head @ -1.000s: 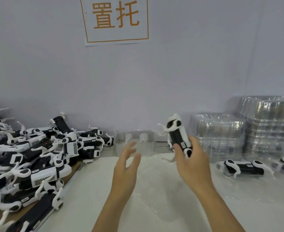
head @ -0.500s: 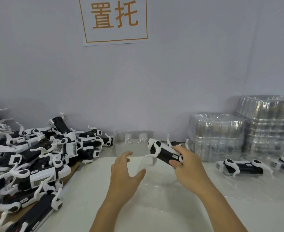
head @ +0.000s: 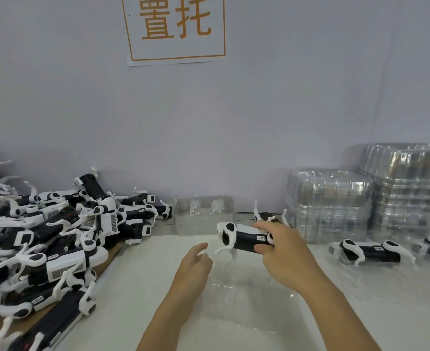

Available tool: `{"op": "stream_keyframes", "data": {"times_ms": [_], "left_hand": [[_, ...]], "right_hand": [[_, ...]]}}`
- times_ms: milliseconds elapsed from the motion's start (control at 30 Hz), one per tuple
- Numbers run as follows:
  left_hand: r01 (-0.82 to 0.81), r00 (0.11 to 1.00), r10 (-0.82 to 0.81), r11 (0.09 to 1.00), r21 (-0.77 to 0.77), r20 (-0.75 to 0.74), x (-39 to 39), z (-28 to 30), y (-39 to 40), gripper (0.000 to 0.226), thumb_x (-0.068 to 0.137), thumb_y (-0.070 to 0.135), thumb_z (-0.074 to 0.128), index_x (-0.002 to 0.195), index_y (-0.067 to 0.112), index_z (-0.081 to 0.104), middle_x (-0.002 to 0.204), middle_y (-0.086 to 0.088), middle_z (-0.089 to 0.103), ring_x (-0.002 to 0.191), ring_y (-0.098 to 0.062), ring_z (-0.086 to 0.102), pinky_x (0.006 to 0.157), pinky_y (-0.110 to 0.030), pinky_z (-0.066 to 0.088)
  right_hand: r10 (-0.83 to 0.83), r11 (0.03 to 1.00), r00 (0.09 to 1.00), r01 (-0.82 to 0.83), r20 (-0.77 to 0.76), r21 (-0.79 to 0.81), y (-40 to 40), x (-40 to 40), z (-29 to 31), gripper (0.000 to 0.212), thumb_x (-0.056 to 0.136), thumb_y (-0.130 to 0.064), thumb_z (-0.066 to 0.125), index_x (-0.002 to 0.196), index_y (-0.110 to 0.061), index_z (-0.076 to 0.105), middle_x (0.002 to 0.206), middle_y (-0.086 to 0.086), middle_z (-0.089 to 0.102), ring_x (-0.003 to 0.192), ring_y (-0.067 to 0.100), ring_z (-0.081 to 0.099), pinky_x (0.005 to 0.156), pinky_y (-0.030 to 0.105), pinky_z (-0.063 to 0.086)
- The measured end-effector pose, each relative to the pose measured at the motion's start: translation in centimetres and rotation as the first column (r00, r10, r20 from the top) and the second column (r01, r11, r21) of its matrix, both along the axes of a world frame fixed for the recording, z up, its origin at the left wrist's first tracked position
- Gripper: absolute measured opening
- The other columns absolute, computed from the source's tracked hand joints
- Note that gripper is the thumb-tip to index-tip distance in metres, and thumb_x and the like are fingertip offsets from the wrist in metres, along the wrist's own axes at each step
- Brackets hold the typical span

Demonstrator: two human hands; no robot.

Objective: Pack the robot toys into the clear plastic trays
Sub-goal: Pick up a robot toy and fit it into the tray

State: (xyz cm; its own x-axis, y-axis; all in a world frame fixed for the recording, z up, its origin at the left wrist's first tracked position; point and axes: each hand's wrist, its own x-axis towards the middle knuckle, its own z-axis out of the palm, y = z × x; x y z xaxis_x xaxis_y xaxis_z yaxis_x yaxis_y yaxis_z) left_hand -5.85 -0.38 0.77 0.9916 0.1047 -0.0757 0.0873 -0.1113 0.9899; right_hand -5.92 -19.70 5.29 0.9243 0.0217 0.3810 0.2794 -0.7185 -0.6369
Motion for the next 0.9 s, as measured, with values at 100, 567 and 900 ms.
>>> {"op": "stream_keyframes", "data": {"times_ms": [100, 567, 900], "left_hand": [[-0.023, 1.0, 0.023, 1.0, 0.003, 0.015, 0.1, -0.1, 0.0, 0.027, 0.101, 0.022, 0.046, 0.114, 0.043, 0.059, 0.081, 0.02, 0.063, 0.07, 0.0, 0.057, 0.064, -0.022, 0.046], [-0.036, 0.999, 0.035, 0.997, 0.071, 0.028, 0.2, -0.3, -0.2, 0.027, 0.102, 0.02, 0.042, 0.11, 0.041, 0.055, 0.108, 0.013, 0.06, 0.099, -0.004, 0.056, 0.073, -0.025, 0.043], [-0.031, 0.988, -0.003, 0.975, 0.218, 0.153, -0.5, 0.7, 0.3, 0.056, 0.098, 0.005, 0.035, 0.128, 0.05, 0.049, 0.13, 0.008, 0.045, 0.102, 0.006, 0.051, 0.063, -0.001, 0.038]], "right_hand": [[-0.058, 0.993, 0.997, 0.063, 0.047, -0.099, 0.4, -0.4, 0.4, 0.032, 0.09, -0.017, 0.061, 0.119, -0.033, 0.062, 0.108, -0.012, 0.058, 0.098, 0.015, 0.052, 0.077, 0.032, 0.043], [-0.11, 0.968, 0.984, 0.075, -0.136, -0.239, 1.8, 0.2, -2.0, 0.041, 0.091, -0.024, 0.059, 0.131, -0.035, 0.057, 0.123, -0.008, 0.062, 0.119, 0.018, 0.049, 0.097, 0.031, 0.03], [-0.04, 0.999, 0.989, 0.037, -0.139, -0.024, 1.9, 0.4, -2.0, 0.042, 0.087, -0.021, 0.069, 0.124, -0.038, 0.062, 0.122, -0.009, 0.059, 0.114, 0.013, 0.055, 0.09, 0.027, 0.044]]}}
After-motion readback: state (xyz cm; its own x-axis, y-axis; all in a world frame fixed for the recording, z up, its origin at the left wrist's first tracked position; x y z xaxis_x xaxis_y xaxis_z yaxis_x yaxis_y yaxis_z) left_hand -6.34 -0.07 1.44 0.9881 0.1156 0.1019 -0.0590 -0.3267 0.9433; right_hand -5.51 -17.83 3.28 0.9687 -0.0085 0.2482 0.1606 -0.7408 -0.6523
